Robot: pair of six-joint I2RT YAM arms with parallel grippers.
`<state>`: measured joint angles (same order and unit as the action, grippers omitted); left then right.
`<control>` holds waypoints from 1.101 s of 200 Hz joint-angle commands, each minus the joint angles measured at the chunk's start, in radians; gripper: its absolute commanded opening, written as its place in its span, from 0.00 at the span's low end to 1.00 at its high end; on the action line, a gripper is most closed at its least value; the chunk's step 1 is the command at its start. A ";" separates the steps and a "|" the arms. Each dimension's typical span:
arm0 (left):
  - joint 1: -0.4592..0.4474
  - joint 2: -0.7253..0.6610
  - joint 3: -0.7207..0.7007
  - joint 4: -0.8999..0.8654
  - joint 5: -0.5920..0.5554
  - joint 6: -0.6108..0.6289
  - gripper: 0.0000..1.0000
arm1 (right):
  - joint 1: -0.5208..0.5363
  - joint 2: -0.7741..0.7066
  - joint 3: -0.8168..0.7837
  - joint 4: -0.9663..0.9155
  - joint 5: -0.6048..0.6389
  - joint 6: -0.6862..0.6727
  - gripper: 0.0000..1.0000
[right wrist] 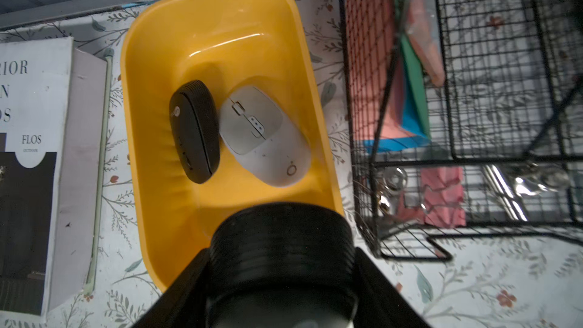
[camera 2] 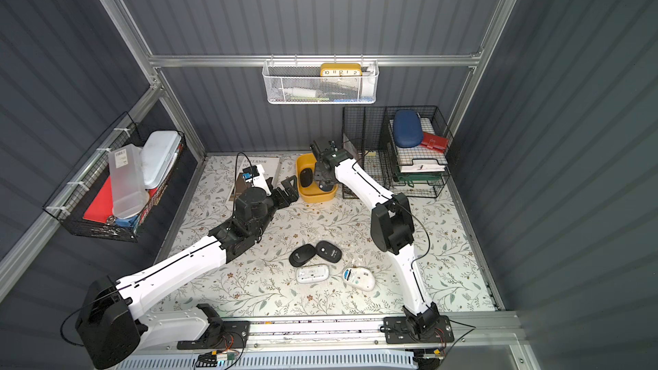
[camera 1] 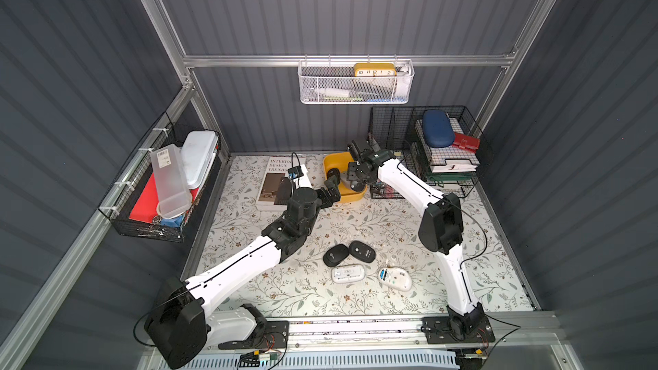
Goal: Put the mouse in the storage box
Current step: Place the mouse in the storage box.
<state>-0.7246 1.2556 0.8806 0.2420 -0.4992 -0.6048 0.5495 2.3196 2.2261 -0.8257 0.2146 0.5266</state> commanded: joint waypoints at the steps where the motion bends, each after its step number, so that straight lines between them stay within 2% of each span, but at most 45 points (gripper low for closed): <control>1: 0.006 -0.009 -0.008 -0.004 -0.019 -0.021 0.99 | 0.001 0.059 0.087 -0.010 -0.030 -0.014 0.58; 78: 0.005 -0.016 -0.019 0.008 -0.018 -0.031 0.99 | 0.055 0.221 0.259 0.010 -0.021 0.031 0.58; 152: 0.006 -0.020 -0.028 0.019 -0.015 -0.027 0.99 | 0.070 0.277 0.269 0.023 0.022 0.026 0.59; 188: 0.005 -0.030 -0.040 0.023 -0.016 -0.032 0.99 | 0.072 0.289 0.269 0.008 0.020 0.027 0.71; 220: 0.006 -0.029 -0.040 0.020 -0.018 -0.032 0.99 | 0.071 0.298 0.270 0.010 0.011 0.025 0.74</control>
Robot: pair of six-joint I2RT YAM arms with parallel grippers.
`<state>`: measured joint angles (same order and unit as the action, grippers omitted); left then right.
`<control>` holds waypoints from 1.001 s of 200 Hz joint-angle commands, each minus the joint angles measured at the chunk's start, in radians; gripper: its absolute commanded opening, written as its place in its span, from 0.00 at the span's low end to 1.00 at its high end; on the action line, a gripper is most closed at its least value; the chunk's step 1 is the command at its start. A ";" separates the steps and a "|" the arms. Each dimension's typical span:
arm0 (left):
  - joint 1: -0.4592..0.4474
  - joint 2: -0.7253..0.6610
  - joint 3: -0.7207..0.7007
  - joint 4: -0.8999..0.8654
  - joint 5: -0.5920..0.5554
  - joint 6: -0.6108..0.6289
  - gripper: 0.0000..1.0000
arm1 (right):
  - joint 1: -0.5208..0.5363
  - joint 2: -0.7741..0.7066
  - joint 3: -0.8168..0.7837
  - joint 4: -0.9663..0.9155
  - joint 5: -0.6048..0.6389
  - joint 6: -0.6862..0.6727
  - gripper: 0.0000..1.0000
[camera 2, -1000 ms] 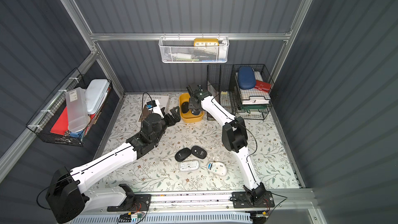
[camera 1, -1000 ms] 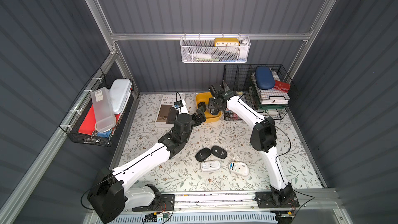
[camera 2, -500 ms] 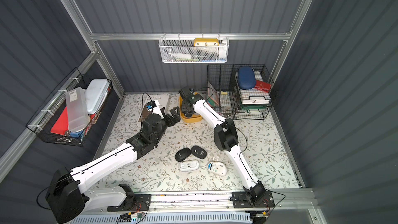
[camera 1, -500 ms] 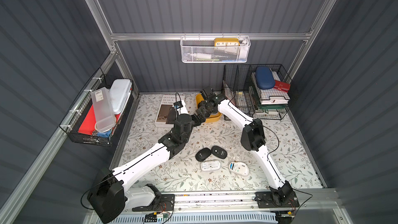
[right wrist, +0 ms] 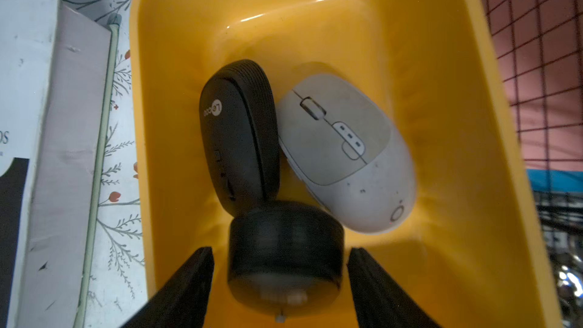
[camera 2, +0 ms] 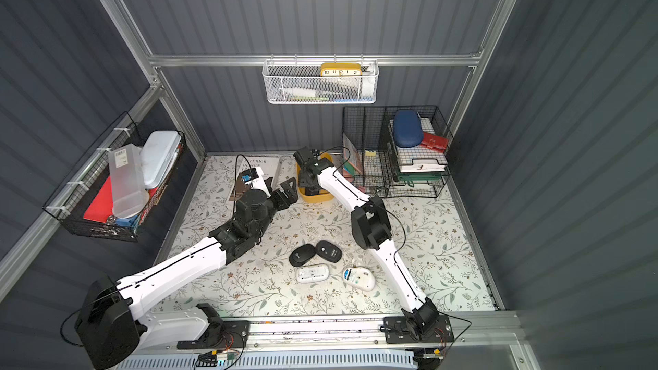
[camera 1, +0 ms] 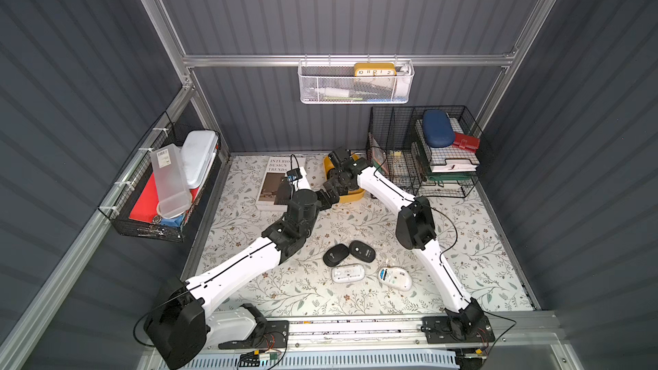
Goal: Put the mouse in the storage box
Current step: Place the mouse in the storage box.
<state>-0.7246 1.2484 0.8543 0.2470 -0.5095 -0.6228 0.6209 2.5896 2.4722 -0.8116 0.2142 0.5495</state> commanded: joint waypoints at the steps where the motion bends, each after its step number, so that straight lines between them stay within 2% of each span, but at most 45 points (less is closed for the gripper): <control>1: 0.006 -0.021 -0.014 0.015 -0.007 -0.014 0.99 | 0.000 0.028 0.024 -0.004 0.010 0.003 0.74; 51: 0.006 -0.027 -0.014 0.003 -0.010 -0.007 0.99 | -0.004 0.004 0.024 -0.005 -0.005 0.007 0.75; 104: 0.006 0.006 0.017 -0.009 0.072 0.023 0.99 | -0.019 -0.147 -0.021 -0.044 -0.012 -0.019 0.77; 128: 0.006 0.037 0.053 -0.059 0.141 0.028 0.99 | -0.050 -0.313 -0.225 0.001 -0.029 -0.020 0.78; 162: 0.006 0.082 0.087 -0.143 0.211 -0.017 0.99 | -0.106 -0.602 -0.640 0.136 -0.091 -0.018 0.78; 200: -0.011 0.147 0.122 -0.198 0.368 0.026 0.99 | -0.119 -0.850 -0.950 0.127 -0.107 -0.029 0.78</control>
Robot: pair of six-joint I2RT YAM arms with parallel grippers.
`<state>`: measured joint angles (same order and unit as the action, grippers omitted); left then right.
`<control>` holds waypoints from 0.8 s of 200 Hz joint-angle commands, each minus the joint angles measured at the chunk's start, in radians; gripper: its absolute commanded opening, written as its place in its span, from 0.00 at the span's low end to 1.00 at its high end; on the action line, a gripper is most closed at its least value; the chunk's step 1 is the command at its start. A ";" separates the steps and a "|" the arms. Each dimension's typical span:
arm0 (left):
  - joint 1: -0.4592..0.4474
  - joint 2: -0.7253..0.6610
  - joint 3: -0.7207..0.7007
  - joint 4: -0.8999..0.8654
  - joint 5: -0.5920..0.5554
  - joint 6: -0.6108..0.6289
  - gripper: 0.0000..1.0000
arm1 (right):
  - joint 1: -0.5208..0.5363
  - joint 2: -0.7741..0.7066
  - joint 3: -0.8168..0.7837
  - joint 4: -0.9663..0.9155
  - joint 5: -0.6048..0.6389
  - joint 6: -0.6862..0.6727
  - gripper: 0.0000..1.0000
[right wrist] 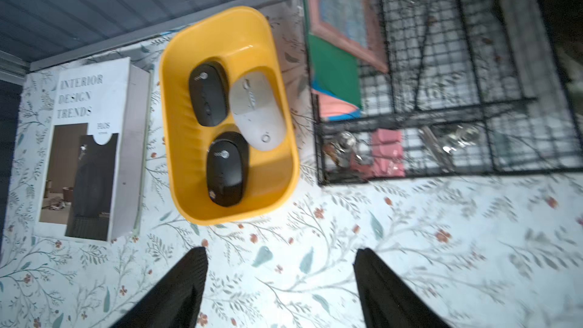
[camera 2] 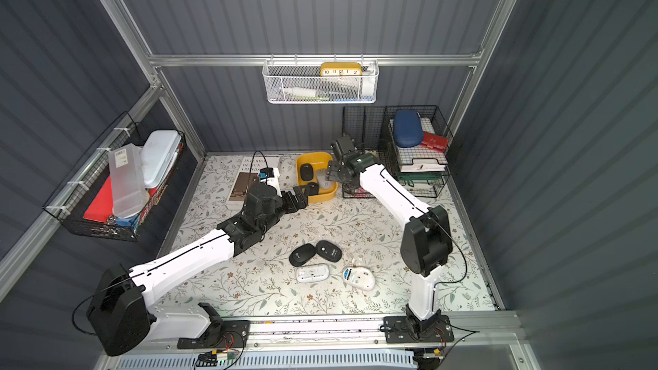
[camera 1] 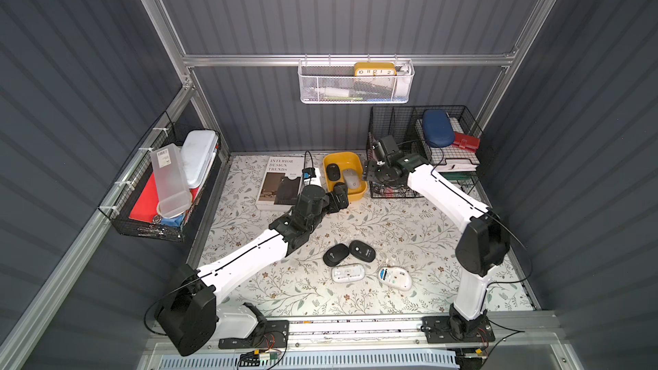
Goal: Put the mouse in the storage box
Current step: Place the mouse in the storage box, then pick up the mouse from the center of the board.
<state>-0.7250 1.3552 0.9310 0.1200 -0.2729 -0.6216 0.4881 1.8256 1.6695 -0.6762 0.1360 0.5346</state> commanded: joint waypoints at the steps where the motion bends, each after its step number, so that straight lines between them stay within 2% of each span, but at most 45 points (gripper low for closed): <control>1: -0.012 0.042 0.046 -0.072 0.136 0.026 0.99 | 0.013 -0.089 -0.155 -0.009 -0.028 -0.013 0.78; 25: -0.077 0.078 0.080 -0.092 0.211 0.076 0.99 | -0.016 -0.223 -0.334 -0.026 -0.041 0.020 0.78; 43: -0.130 0.108 0.110 -0.107 0.247 0.117 0.99 | -0.074 -0.329 -0.467 -0.021 -0.118 0.053 0.78; 54: -0.149 0.129 0.138 -0.132 0.223 0.126 0.99 | -0.105 -0.394 -0.543 -0.022 -0.178 0.061 0.78; 73: -0.154 0.141 0.160 -0.152 0.173 0.127 0.99 | -0.108 -0.505 -0.647 -0.068 -0.214 0.075 0.78; 124: -0.154 0.140 0.141 -0.104 0.138 0.110 0.99 | -0.094 -0.827 -0.939 -0.181 -0.296 0.271 0.79; 160: -0.154 0.136 0.110 -0.081 0.110 0.097 0.99 | -0.042 -0.963 -1.090 -0.169 -0.365 0.353 0.87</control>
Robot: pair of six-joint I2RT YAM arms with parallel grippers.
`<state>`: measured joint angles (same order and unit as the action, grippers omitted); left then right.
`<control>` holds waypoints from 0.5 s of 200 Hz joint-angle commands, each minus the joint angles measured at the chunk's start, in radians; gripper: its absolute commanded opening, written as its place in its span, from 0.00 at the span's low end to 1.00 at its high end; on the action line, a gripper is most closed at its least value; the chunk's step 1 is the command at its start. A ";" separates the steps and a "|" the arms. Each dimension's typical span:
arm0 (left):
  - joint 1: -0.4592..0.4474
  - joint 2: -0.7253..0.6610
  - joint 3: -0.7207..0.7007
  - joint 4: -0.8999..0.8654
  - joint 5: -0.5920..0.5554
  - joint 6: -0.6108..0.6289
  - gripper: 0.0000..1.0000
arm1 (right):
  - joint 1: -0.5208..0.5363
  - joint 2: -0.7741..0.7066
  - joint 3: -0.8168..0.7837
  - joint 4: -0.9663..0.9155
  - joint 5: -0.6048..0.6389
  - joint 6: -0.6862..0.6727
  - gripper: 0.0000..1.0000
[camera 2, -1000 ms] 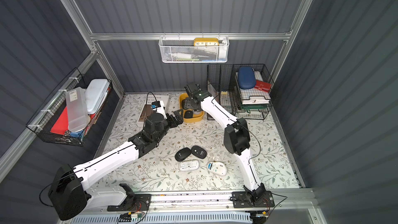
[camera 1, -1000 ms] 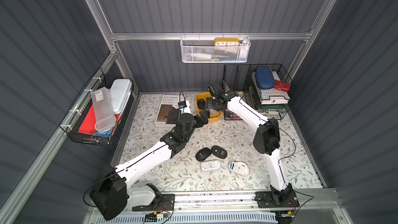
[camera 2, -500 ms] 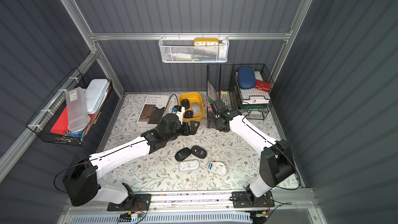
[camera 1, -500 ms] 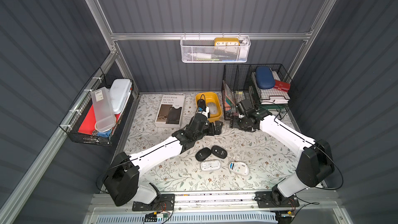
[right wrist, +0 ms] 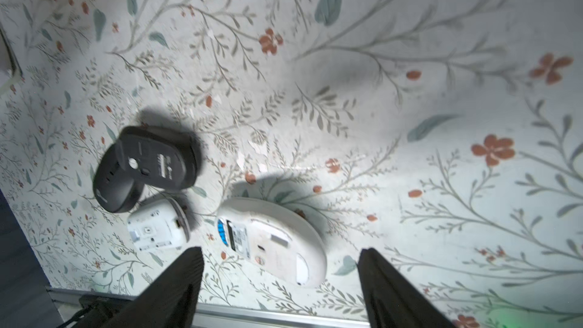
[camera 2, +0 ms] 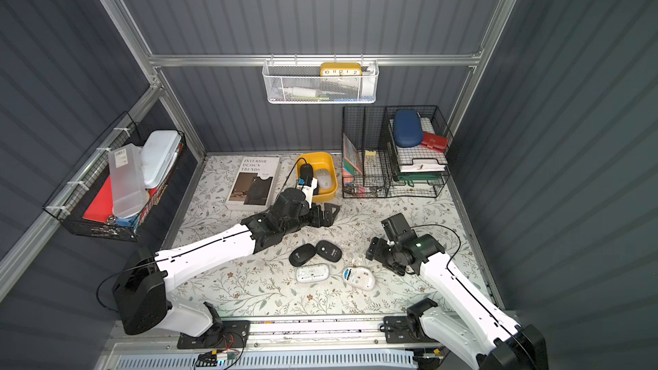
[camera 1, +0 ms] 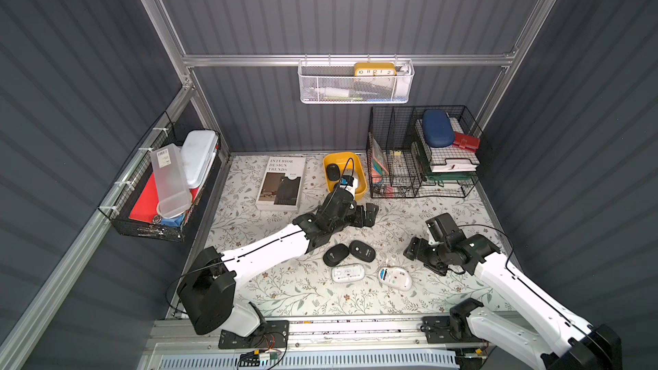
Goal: Put the mouse in the storage box
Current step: Pick up the mouse from the center of the board.
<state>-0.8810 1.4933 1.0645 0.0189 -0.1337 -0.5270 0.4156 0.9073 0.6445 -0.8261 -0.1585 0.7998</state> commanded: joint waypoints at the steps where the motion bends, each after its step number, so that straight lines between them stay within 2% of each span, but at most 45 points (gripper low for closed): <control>1: 0.002 -0.003 -0.024 0.020 -0.029 0.001 0.99 | 0.031 -0.047 -0.069 -0.018 -0.073 0.089 0.87; 28: 0.002 -0.002 -0.038 0.027 -0.040 0.002 0.99 | 0.084 -0.059 -0.130 0.057 -0.079 0.121 0.92; 41: 0.002 -0.006 -0.044 0.032 -0.043 0.001 0.99 | 0.108 -0.042 -0.154 0.111 -0.129 0.133 0.92; 100: 0.002 -0.005 -0.066 0.055 -0.055 -0.011 0.99 | 0.129 0.106 -0.163 0.202 -0.121 0.122 0.87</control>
<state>-0.8810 1.4933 1.0172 0.0483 -0.1730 -0.5282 0.5396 0.9752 0.4835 -0.6716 -0.2741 0.9192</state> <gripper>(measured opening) 0.992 0.880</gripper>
